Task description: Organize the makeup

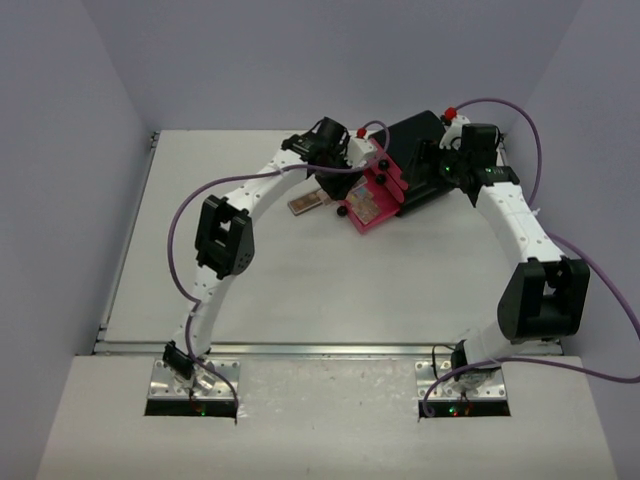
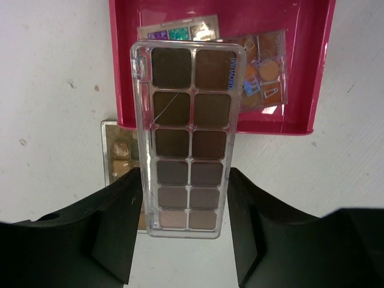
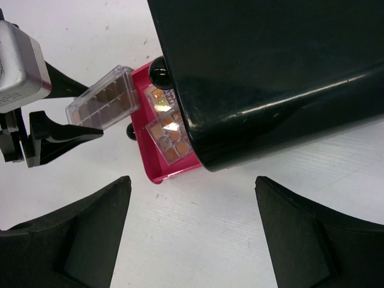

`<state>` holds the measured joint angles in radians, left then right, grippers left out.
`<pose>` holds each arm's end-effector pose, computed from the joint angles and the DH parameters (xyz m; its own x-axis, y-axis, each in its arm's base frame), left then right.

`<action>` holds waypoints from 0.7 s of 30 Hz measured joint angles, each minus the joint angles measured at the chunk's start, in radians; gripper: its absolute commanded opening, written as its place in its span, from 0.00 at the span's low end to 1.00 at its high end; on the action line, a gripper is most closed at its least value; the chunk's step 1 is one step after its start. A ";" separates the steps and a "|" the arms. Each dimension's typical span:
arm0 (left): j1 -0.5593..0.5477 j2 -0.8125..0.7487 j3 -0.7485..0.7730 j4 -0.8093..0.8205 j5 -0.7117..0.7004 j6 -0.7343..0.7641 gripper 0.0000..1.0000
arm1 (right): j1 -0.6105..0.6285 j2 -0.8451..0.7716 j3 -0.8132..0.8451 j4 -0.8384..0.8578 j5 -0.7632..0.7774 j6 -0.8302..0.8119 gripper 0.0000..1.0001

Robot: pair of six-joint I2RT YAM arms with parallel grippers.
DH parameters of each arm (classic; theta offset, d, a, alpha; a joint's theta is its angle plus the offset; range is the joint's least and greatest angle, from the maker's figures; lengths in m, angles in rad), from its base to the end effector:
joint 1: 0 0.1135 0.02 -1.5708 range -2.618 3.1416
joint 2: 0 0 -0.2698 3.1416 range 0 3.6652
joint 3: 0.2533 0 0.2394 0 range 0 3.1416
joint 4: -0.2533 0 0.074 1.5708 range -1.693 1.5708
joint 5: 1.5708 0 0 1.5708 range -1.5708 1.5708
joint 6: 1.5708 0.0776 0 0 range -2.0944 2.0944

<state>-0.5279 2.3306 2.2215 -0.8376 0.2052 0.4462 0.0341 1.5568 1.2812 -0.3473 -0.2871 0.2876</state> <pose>0.4502 -0.2808 0.2218 -0.3752 0.7078 -0.5985 0.8402 0.5324 0.1030 0.3751 0.0348 0.2913 -0.6336 0.2506 -0.7320 -0.0864 0.9173 0.3888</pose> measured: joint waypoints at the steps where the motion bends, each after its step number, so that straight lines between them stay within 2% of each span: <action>1: -0.005 0.000 0.000 0.013 -0.006 -0.001 0.06 | 0.000 0.000 0.000 -0.002 0.000 0.000 0.85; 5: -0.021 0.016 0.008 0.042 -0.031 -0.002 0.05 | 0.000 0.000 0.000 -0.006 -0.001 0.001 0.84; 8: -0.030 0.048 0.013 0.059 -0.052 -0.004 0.00 | 0.000 0.000 0.000 -0.007 -0.001 0.004 0.84; 10: -0.036 0.069 0.011 0.060 -0.056 -0.010 0.00 | 0.000 -0.001 -0.001 -0.006 -0.001 0.008 0.84; 13: -0.042 0.072 -0.033 0.082 -0.054 -0.031 0.00 | 0.000 -0.016 -0.013 0.002 -0.009 0.021 0.83; 19: -0.042 0.043 -0.067 0.103 -0.050 -0.068 0.00 | 0.000 -0.111 -0.077 0.066 -0.065 0.091 0.73; 21: -0.042 0.000 -0.095 0.128 -0.046 -0.084 0.00 | 0.006 -0.160 -0.141 0.126 -0.095 0.146 0.65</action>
<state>-0.5701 2.3306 2.1270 -0.7099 0.1594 0.3618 0.0397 1.3970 1.1397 -0.2211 -0.3816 0.4336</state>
